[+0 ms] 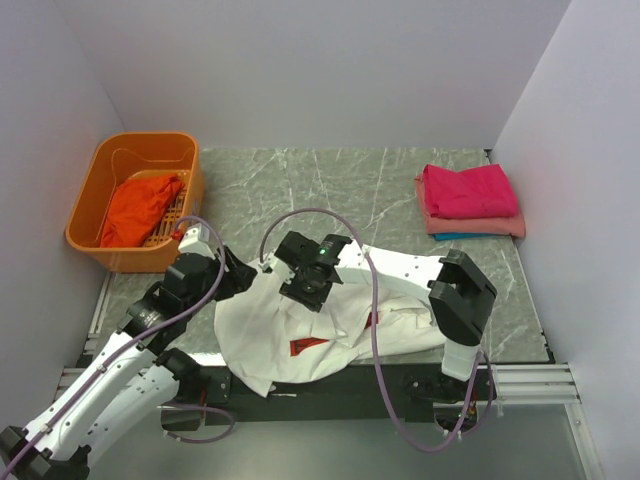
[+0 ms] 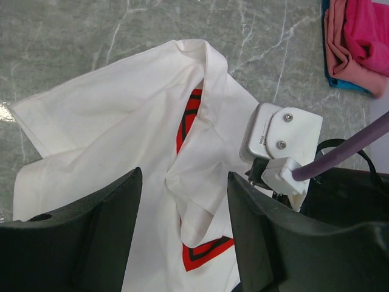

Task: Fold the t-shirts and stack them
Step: Flatten the tshirt out

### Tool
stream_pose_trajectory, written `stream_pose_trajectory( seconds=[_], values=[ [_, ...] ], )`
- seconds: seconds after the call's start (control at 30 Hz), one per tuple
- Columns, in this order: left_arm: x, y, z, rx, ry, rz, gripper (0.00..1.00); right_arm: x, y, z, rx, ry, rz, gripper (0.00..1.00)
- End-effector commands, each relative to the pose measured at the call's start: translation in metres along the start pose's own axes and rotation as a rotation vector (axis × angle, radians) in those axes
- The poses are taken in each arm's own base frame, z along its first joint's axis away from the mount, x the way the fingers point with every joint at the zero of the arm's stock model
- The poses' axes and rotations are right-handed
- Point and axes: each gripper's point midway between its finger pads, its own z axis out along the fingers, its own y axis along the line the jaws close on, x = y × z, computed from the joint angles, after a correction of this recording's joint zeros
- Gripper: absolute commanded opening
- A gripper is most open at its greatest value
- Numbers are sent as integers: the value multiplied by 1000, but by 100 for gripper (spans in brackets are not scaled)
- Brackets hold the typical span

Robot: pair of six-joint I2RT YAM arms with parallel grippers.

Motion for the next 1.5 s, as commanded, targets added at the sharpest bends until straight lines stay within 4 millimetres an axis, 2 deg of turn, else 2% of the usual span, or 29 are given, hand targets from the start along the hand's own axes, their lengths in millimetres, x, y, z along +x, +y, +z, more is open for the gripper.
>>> stream_pose_trajectory(
  seconds=[0.0,0.2,0.27,0.3,0.33,0.4,0.5,0.53,0.63,0.67,0.73,0.77,0.8,0.83,0.87,0.9,0.93,0.97,1.0,1.03,1.07,1.1,1.13,1.17,1.23,1.27,1.33,1.37,1.47],
  values=[
    [-10,-3,-3,5,-38,-16,63,-11,-1,-3,42,-14,5,48],
    [-10,-3,-4,8,-41,-19,63,-9,2,7,29,16,11,48],
    [-12,-3,-4,6,-45,-19,63,-8,1,9,38,25,9,44],
    [-11,-3,-4,3,-44,-18,63,-8,0,9,44,24,9,40],
    [-12,-3,-4,3,-46,-17,63,-10,-1,7,50,15,9,28],
    [-11,-2,-4,3,-46,-19,63,-16,-7,-4,86,-19,0,16],
    [-11,-2,-2,2,-47,-17,63,-29,-24,-30,147,-90,-3,10],
    [-11,-2,0,-1,-46,-14,63,-32,-39,-41,161,-111,33,3],
    [-14,-5,4,7,-59,-10,64,-34,-65,-65,157,-170,82,0],
    [-14,-4,9,-4,-57,-6,65,-29,-92,-78,186,-200,125,0],
    [-14,0,20,-35,-53,-2,68,-22,-110,-85,184,-228,136,0],
    [-18,-3,25,-28,-65,-3,69,-13,-134,-96,209,-250,132,0],
    [-18,-2,31,-38,-56,0,70,-8,-142,-100,210,-268,123,0],
    [-18,8,44,-86,-38,1,71,-5,-152,-99,205,-301,120,0],
    [-20,13,52,-111,-34,-5,72,6,-175,-110,247,-332,128,0],
    [-19,15,58,-117,-10,-9,71,11,-189,-113,273,-353,138,0],
    [-21,29,71,-168,12,-23,70,12,-208,-118,325,-386,141,0],
    [-21,34,77,-178,27,-28,69,15,-223,-119,354,-392,162,0],
    [-25,34,82,-173,29,-36,68,25,-255,-134,414,-414,223,0],
    [-26,46,89,-212,41,-43,65,27,-274,-140,449,-432,252,0],
    [-27,50,91,-226,42,-42,64,32,-292,-135,456,-429,294,0],
    [-27,54,93,-244,44,-41,63,43,-313,-140,483,-433,335,0],
    [-32,62,95,-280,27,-35,63,37,-329,-153,512,-466,339,0],
    [-33,67,95,-302,21,-35,63,40,-339,-141,494,-446,345,0],
    [-31,83,98,-362,29,-33,61,35,-352,-144,488,-469,348,0],
    [-31,91,98,-399,21,-32,60,37,-356,-133,470,-454,357,0],
    [-25,106,100,-457,49,-34,55,31,-356,-127,435,-465,359,0],
    [-24,112,99,-490,46,-34,54,31,-356,-120,417,-462,365,0],
    [-12,128,98,-561,84,-58,54,26,-356,-115,398,-480,374,0]
  ],
)
